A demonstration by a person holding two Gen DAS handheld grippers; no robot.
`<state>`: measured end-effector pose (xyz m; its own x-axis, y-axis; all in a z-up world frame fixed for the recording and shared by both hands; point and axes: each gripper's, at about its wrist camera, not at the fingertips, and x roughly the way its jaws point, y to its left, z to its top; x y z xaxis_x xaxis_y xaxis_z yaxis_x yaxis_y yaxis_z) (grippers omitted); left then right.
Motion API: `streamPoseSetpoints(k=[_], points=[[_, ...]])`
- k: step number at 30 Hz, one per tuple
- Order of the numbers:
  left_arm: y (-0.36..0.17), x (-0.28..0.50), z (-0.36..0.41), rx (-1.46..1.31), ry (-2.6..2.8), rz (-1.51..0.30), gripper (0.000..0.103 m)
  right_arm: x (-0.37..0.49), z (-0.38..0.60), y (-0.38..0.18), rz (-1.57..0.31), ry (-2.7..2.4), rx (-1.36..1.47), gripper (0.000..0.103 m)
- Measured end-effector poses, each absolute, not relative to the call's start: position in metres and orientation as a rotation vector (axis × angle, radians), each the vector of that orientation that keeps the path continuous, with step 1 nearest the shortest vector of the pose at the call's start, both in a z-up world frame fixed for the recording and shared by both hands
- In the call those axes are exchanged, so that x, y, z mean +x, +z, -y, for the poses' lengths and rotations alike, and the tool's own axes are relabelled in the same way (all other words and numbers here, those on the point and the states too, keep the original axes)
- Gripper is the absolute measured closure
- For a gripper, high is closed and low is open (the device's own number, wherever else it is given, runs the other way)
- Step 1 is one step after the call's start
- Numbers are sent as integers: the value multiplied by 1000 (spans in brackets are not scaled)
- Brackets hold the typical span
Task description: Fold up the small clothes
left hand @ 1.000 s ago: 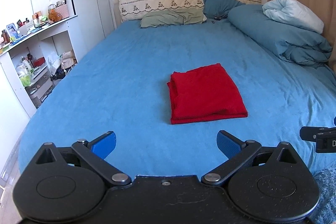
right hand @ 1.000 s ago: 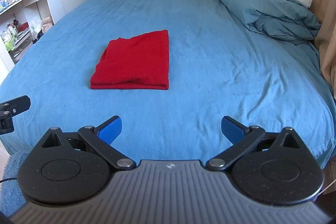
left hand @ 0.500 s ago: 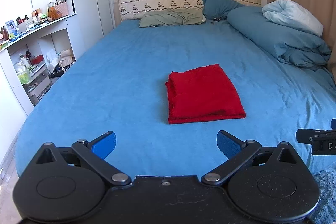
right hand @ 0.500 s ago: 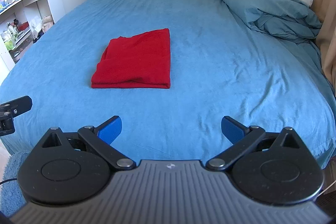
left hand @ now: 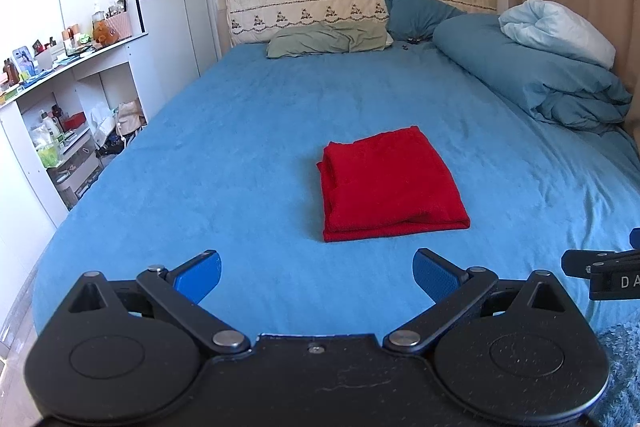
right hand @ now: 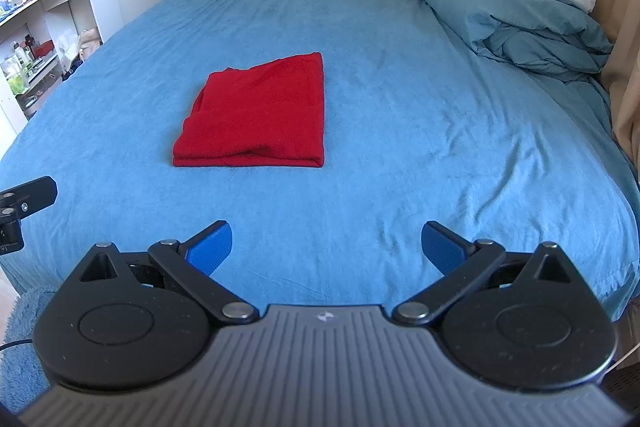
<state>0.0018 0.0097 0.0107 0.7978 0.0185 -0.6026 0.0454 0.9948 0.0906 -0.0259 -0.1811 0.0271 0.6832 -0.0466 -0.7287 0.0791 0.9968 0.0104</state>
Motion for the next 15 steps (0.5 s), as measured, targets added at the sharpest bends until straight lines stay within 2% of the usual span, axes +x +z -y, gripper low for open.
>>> streamPoseSetpoints(k=[15], points=[[14, -1, -11, 97, -9, -633, 0, -26, 181, 27, -817, -69, 41, 0]])
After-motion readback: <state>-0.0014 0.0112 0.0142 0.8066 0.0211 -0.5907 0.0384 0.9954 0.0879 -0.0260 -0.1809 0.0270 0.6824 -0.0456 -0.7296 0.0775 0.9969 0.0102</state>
